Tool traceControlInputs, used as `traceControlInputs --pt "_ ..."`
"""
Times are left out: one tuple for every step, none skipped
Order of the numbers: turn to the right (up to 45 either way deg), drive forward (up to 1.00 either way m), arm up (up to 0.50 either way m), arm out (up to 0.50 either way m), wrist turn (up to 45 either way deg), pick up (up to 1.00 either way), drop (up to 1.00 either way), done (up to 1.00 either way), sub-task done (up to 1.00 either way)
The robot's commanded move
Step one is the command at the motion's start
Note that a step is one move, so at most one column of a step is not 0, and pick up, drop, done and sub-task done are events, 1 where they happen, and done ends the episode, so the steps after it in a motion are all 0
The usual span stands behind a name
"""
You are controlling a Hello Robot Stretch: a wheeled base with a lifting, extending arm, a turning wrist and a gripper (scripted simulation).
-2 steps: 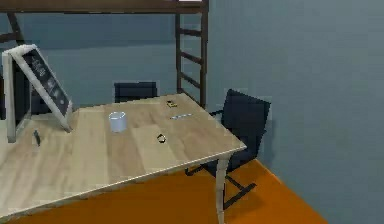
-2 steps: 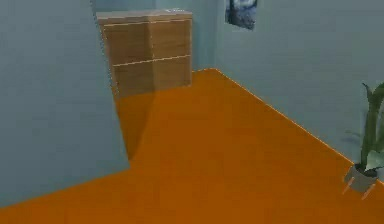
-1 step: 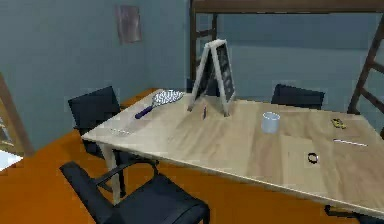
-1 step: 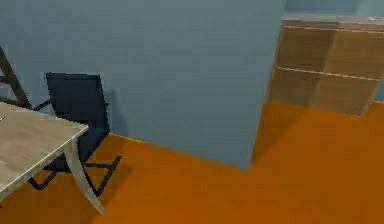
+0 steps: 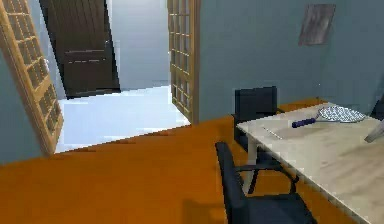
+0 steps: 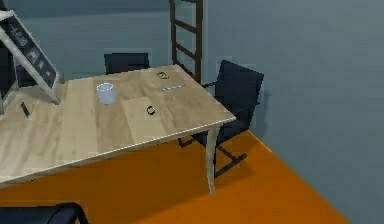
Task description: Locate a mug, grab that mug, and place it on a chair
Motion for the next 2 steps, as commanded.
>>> traceControlInputs --pt "-21.0 0.00 0.00 0.00 0.0 0.00 0.00 0.00 0.00" --pt "45.0 0.00 0.00 0.00 0.0 0.00 0.00 0.00 0.00"
